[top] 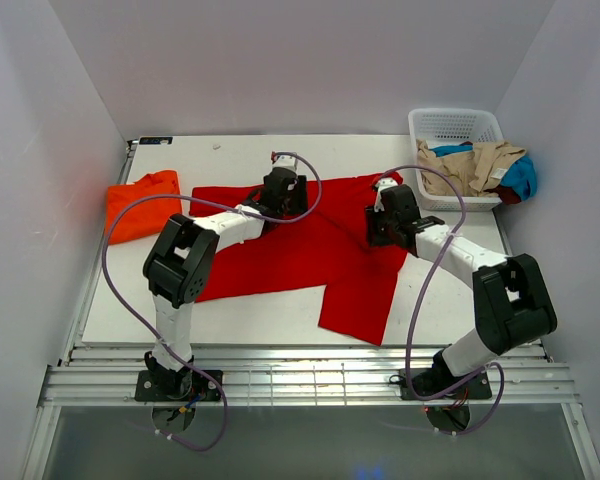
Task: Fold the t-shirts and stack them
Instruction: Fold the flattened tshirt in 1/3 of the way
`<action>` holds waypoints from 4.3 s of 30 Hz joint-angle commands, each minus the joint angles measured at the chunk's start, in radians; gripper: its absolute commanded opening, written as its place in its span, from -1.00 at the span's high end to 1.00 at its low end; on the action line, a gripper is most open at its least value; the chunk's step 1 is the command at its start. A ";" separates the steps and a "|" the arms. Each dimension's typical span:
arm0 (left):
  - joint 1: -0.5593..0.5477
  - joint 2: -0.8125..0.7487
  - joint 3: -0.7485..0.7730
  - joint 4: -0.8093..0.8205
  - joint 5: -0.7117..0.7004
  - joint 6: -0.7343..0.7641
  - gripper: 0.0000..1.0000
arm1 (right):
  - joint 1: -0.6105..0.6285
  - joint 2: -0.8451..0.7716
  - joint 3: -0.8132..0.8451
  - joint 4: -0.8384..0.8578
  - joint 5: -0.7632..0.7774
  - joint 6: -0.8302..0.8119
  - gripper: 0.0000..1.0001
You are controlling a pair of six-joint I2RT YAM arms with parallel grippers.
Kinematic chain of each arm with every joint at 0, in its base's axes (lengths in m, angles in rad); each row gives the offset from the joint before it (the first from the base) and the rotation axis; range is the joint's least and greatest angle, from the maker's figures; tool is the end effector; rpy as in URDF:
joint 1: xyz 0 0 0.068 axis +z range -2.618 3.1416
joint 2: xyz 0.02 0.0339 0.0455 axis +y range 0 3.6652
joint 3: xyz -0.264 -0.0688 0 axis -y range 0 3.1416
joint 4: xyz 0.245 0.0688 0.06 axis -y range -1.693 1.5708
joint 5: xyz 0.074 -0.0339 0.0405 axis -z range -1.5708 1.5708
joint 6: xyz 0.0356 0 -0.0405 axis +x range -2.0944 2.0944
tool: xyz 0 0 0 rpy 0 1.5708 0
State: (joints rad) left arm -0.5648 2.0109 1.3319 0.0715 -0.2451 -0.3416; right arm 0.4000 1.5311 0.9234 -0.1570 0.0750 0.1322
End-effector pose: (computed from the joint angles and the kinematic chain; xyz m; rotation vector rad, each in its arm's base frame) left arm 0.3847 -0.2335 0.1832 0.1026 2.1664 -0.2557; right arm 0.2994 0.1237 0.2109 -0.2752 2.3234 0.1776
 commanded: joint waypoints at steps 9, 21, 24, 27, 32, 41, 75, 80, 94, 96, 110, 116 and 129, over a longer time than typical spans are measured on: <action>-0.001 -0.049 0.004 -0.064 -0.164 0.029 -0.45 | 0.005 0.112 0.017 0.082 -0.018 0.017 0.17; 0.115 -0.242 -0.207 -0.113 -0.241 -0.036 -0.47 | 0.005 0.164 0.031 0.096 -0.035 0.014 0.26; 0.160 -0.280 -0.260 -0.121 -0.237 -0.046 -0.48 | 0.005 0.162 0.034 0.091 -0.044 0.017 0.23; 0.201 -0.328 -0.298 -0.125 -0.226 -0.056 -0.48 | 0.011 0.147 0.037 0.091 -0.049 0.021 0.21; 0.258 -0.373 -0.335 -0.122 -0.207 -0.066 -0.48 | 0.019 0.144 0.052 0.077 -0.044 0.020 0.19; 0.368 -0.296 -0.343 -0.096 -0.160 -0.059 -0.50 | 0.028 0.164 0.066 0.073 -0.050 0.021 0.19; 0.408 -0.185 -0.326 -0.081 -0.109 -0.060 -0.50 | 0.025 0.049 0.209 -0.072 0.132 -0.051 0.85; 0.413 -0.199 -0.329 -0.081 -0.114 -0.053 -0.50 | -0.013 0.095 0.222 -0.070 0.138 -0.049 0.85; 0.417 -0.201 -0.338 -0.079 -0.105 -0.050 -0.49 | -0.021 0.100 0.217 0.005 0.223 -0.057 0.39; 0.416 -0.198 -0.338 -0.079 -0.105 -0.048 -0.49 | -0.018 0.036 0.171 0.036 0.111 -0.062 0.41; 0.417 -0.198 -0.353 -0.079 -0.095 -0.056 -0.49 | 0.013 0.095 0.111 -0.024 -0.135 -0.036 0.40; 0.417 -0.230 -0.384 -0.027 -0.083 -0.057 -0.52 | 0.014 0.142 0.132 0.007 -0.112 -0.032 0.33; 0.416 -0.382 -0.470 -0.010 -0.062 -0.074 -0.53 | 0.013 0.284 0.230 0.008 -0.080 -0.045 0.28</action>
State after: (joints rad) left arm -0.1528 1.7054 0.8700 0.0536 -0.3168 -0.4053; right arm 0.4145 1.7939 1.1042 -0.1772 -0.0196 0.0963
